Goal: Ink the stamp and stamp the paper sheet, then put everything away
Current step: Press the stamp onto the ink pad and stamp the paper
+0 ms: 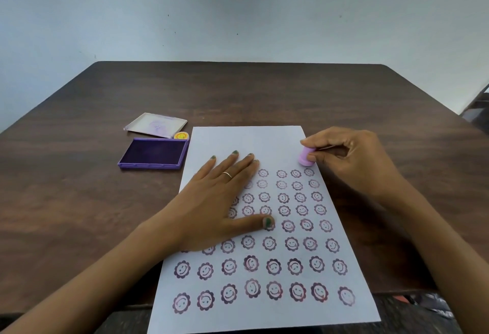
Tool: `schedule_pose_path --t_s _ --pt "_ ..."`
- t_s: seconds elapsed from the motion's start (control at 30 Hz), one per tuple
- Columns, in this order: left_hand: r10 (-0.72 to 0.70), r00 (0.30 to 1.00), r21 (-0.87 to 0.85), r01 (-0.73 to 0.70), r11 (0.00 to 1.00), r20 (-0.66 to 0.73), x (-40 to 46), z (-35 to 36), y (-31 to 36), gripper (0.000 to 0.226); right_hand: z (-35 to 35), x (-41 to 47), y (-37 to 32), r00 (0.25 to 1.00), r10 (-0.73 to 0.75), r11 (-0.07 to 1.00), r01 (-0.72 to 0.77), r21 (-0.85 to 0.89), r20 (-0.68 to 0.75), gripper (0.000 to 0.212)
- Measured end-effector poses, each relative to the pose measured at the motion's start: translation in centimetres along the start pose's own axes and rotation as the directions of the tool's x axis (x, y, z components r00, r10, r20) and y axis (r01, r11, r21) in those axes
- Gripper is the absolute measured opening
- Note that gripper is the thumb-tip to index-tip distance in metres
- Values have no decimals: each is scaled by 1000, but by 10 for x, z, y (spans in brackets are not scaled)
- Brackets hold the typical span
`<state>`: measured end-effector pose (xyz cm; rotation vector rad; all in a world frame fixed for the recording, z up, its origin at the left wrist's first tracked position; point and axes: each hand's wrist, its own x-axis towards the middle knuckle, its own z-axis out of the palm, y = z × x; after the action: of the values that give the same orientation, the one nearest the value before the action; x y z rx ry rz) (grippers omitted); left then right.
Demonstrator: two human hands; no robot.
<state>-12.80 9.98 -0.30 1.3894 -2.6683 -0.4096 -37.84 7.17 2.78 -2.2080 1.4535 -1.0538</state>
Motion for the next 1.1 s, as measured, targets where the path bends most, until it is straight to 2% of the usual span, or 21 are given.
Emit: schedule_pose_path --t_s 0.4,0.57,1.1 --pt "-9 1000 -9 9 1000 20 0 0 0 98 1 1 0 1000 -3 999 3 -42 -2 21" --pt "-4 1000 -6 4 1000 15 0 -1 0 98 0 3 -3 998 58 997 -56 -47 32 16" --pt "-5 1000 7 5 1000 20 1 -1 -1 98 -1 11 -3 993 107 991 -102 -91 55 22"
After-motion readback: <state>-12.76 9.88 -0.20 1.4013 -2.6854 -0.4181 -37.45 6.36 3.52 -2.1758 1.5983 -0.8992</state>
